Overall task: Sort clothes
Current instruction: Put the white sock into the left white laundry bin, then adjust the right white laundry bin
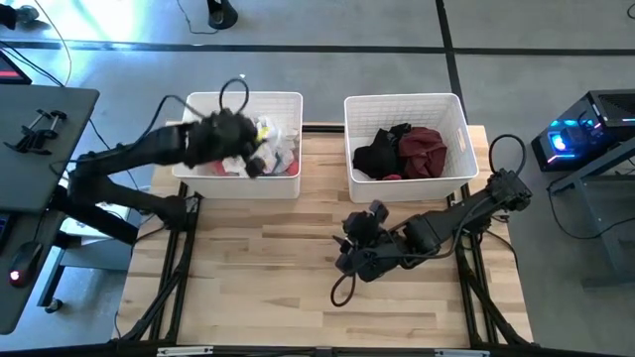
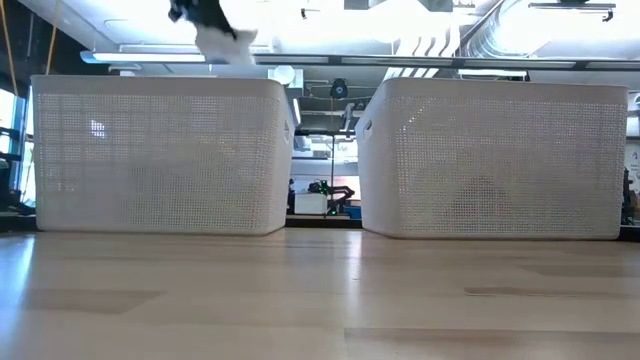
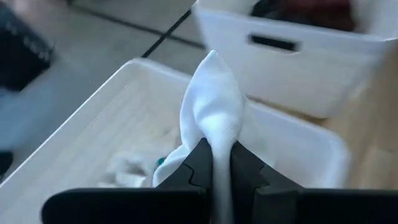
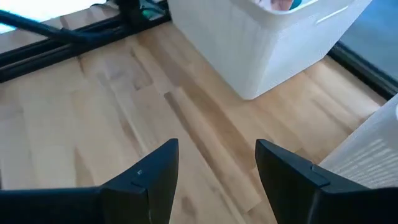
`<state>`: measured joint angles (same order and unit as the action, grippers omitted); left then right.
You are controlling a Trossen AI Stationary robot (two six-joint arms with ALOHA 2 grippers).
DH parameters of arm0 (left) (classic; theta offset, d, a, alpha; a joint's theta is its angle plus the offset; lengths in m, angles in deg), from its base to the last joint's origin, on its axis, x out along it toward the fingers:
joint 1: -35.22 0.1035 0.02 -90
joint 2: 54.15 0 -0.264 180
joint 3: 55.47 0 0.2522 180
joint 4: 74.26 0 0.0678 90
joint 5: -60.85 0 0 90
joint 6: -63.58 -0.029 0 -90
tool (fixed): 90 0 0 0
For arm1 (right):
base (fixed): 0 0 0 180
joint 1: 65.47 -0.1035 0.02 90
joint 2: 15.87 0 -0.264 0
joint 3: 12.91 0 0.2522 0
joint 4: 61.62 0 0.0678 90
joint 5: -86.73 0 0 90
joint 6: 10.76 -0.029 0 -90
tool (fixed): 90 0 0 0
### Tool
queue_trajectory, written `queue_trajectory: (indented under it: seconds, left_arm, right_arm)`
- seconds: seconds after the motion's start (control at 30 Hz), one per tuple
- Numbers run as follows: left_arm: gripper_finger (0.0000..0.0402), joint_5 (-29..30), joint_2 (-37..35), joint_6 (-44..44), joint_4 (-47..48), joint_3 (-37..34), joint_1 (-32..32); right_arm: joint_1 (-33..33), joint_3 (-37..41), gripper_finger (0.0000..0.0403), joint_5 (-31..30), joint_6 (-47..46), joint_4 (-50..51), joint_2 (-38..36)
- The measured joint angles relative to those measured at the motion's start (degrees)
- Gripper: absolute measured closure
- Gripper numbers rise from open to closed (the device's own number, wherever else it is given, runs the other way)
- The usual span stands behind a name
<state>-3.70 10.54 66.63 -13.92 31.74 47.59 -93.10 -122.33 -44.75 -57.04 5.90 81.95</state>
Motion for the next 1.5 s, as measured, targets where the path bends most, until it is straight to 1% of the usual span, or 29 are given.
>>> queue_trajectory:
  seconds: [0.07, 0.17, 0.3, 0.37, 0.43, 0.53, 0.6, 0.67, 0.7, 0.8, 0.83, 0.87, 0.9, 0.97, 1.1, 1.23, 1.33, 1.4, 1.5]
  left_arm:
    - [0.0376, -3.2, 0.5, -2.2, -1.2, -1.1, 5.6]
    - [0.0346, -9.6, 0.6, -4.8, -4.7, -4.5, 13.1]
    - [0.0301, -19.4, 1.1, -5.4, -7.5, -10.2, 19.7]
    - [0.0282, -21.3, 1.0, -6.7, -8.3, -12.6, 21.8]
    - [0.0267, -22.2, 1.0, -8.0, -8.8, -14.2, 23.2]
    - [0.0253, -23.5, 0.9, -9.2, -8.5, -14.5, 24.4]
    - [0.0249, -24.8, 0.2, -9.9, -7.8, -13.9, 24.5]
    - [0.0249, -26.6, -1.0, -11.4, -7.6, -12.6, 24.5]
    - [0.0248, -27.9, -1.8, -12.2, -7.6, -11.6, 24.4]
    - [0.0248, -32.5, -4.4, -13.7, -8.1, -8.3, 24.4]
    - [0.0248, -33.9, -5.4, -13.7, -8.7, -7.2, 24.4]
    - [0.0248, -34.9, -6.3, -13.7, -9.5, -6.1, 24.4]
    - [0.0248, -35.8, -7.4, -13.8, -10.5, -5.3, 24.4]
    - [0.0248, -37.8, -9.4, -14.5, -12.4, -4.3, 24.4]
    - [0.0248, -42.0, -13.0, -13.5, -14.0, -4.1, 24.4]
    - [0.0248, -49.7, -14.4, -11.3, -11.3, -4.1, 24.4]
    - [0.0248, -54.8, -14.5, -11.3, -7.9, -4.1, 24.3]
    - [0.0248, -56.6, -14.5, -11.2, -5.6, -4.2, 24.3]
    - [0.0248, -57.3, -15.2, -11.2, -3.0, -4.2, 24.3]
  right_arm:
    - [0.4, 0.0, 0.0204, 2.0, 0.0, 0.0, 0.0]
    - [1.3, 0.0, 0.0204, 4.4, 0.1, 0.0, 0.0]
    - [2.8, 0.0, 0.0204, 5.1, -2.5, 0.1, 0.0]
    - [3.5, 0.0, 0.0204, 5.1, -4.9, 0.2, 0.0]
    - [4.1, 0.0, 0.0204, 5.8, -5.3, 0.4, 0.0]
    - [5.5, 0.0, 0.0204, 8.1, -4.9, 1.7, -0.9]
    - [7.0, 0.0, 0.0204, 10.4, -6.2, 3.0, -2.3]
    - [8.7, 0.0, 0.0204, 14.6, -8.1, 5.0, -3.8]
    - [9.8, 0.0, 0.0204, 18.1, -9.0, 6.2, -4.4]
    - [12.6, 0.0, 0.0204, 31.1, -10.9, 11.5, -4.9]
    - [13.4, 0.0, 0.0204, 34.4, -11.8, 13.8, -4.9]
    - [14.2, 0.6, 0.0204, 36.7, -12.4, 15.7, -4.9]
    - [15.1, 1.5, 0.0204, 37.6, -13.2, 17.1, -4.9]
    - [16.9, 4.3, 0.0204, 36.9, -14.9, 18.6, -4.9]
    - [20.8, 10.6, 0.0204, 33.1, -19.6, 18.7, -4.7]
    - [25.3, 13.6, 0.0204, 26.5, -25.0, 17.9, -4.8]
    - [28.0, 13.8, 0.0204, 21.5, -25.5, 16.9, -4.8]
    - [29.2, 13.8, 0.0204, 20.9, -23.8, 17.1, -4.8]
    - [30.0, 13.0, 0.0204, 22.6, -20.8, 18.4, -5.0]
